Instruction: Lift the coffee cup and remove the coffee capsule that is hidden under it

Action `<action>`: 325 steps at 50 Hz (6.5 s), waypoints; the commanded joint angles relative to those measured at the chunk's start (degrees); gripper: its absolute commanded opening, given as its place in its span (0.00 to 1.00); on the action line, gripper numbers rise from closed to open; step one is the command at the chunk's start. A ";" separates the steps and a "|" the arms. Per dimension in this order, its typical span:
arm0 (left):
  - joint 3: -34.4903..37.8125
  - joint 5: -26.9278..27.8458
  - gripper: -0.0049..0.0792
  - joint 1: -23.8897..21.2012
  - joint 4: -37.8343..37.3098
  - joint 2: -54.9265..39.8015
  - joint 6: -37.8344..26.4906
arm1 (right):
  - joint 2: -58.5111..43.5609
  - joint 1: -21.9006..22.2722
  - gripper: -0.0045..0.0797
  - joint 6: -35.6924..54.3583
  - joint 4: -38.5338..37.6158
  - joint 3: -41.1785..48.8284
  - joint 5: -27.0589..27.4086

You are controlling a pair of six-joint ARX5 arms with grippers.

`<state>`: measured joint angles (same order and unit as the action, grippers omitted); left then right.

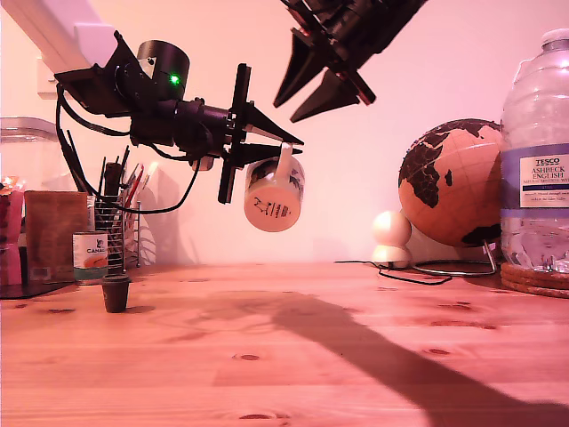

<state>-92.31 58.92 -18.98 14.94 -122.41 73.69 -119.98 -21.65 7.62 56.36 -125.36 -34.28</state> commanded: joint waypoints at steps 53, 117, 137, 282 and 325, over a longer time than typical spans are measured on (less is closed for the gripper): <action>-0.72 -0.20 0.03 -3.65 -20.92 -2.38 -78.68 | -0.33 4.98 0.04 2.99 4.13 -0.02 0.39; -0.72 11.54 0.03 -3.63 -20.09 -10.14 -76.83 | -0.33 5.79 0.04 2.86 4.24 -0.02 0.37; -0.72 9.94 0.03 -1.64 -22.95 -10.38 -76.70 | -0.33 5.14 0.04 2.84 4.17 -0.02 0.37; -0.74 -5.81 0.31 6.14 -51.41 2.10 -79.23 | -0.42 2.47 0.04 -2.19 6.80 0.00 12.37; -0.74 -33.94 0.31 5.86 -58.47 13.03 -79.73 | -5.55 -1.97 0.33 -8.59 6.82 0.00 24.87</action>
<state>-93.21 24.97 -12.93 -43.77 -109.60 -5.58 -122.67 -23.35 -0.30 63.57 -125.36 -9.63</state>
